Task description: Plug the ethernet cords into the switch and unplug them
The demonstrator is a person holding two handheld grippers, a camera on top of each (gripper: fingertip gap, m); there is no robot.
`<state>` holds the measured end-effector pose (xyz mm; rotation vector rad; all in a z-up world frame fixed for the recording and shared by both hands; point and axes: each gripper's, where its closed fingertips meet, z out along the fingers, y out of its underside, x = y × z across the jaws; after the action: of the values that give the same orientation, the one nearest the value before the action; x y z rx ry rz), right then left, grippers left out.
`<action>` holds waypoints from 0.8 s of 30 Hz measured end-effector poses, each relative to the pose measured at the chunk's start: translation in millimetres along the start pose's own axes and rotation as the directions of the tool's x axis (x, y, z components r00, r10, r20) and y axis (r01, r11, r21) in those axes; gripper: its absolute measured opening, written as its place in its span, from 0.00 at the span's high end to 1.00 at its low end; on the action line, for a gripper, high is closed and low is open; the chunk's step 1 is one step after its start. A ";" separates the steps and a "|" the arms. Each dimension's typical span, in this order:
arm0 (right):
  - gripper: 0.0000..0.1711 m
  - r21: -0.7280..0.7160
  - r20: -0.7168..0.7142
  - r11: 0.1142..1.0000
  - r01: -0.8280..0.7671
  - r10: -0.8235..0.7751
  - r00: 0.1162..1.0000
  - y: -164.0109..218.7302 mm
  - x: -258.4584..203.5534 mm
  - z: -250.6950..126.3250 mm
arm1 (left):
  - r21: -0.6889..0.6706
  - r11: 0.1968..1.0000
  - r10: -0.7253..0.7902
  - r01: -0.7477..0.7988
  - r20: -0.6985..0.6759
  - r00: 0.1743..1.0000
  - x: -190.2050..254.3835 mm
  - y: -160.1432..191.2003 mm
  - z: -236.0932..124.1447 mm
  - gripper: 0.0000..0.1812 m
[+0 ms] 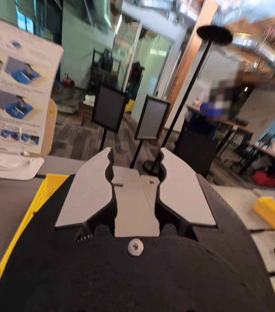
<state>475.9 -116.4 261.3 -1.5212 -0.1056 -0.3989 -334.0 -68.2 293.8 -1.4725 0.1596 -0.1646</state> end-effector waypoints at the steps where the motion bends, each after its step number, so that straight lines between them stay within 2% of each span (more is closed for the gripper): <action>1: 0.66 0.048 0.000 0.999 0.024 -0.024 1.000 -21.2 -8.4 -4.9 | 0.018 1.000 0.012 -0.012 -0.025 1.000 16.5 -10.0 1.0 0.55; 2: 0.61 0.090 0.013 0.995 0.045 -0.046 0.999 -41.0 -19.9 -9.9 | -0.004 1.000 0.021 -0.022 -0.062 0.998 35.8 -14.3 3.5 0.52; 5: 0.56 0.222 0.053 0.971 0.090 -0.104 0.993 -95.2 -59.7 -23.3 | -0.061 0.997 0.040 -0.050 -0.167 0.985 98.3 -23.0 12.6 0.47; 9: 0.48 0.363 0.080 0.928 0.077 -0.114 0.990 -150.9 -106.7 -33.2 | 0.010 0.990 0.142 -0.143 -0.234 0.962 178.8 -49.0 22.8 0.42; 13: 0.37 0.416 0.125 0.909 0.030 -0.090 0.988 -191.1 -150.7 -36.4 | 0.095 0.970 0.238 -0.224 -0.177 0.955 238.4 -69.7 45.0 0.34; 15: 0.35 0.438 0.139 0.899 0.013 -0.082 0.987 -210.8 -171.0 -39.5 | 0.118 0.970 0.231 -0.214 -0.162 0.959 264.3 -79.3 57.1 0.26; 19: 0.34 0.496 0.137 0.868 -0.033 -0.040 0.990 -247.9 -200.1 -44.4 | 0.151 0.975 0.188 -0.164 -0.156 0.970 308.0 -93.2 78.9 0.23; 24: 0.33 0.498 0.145 0.861 -0.105 0.037 0.989 -258.2 -224.7 -30.5 | 0.062 0.987 0.156 -0.150 -0.117 0.981 334.5 -68.0 112.6 0.20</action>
<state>179.1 -103.8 434.0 -1.0231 -0.2381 -0.1884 15.7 -34.0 369.6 -1.3921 0.3642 -0.1324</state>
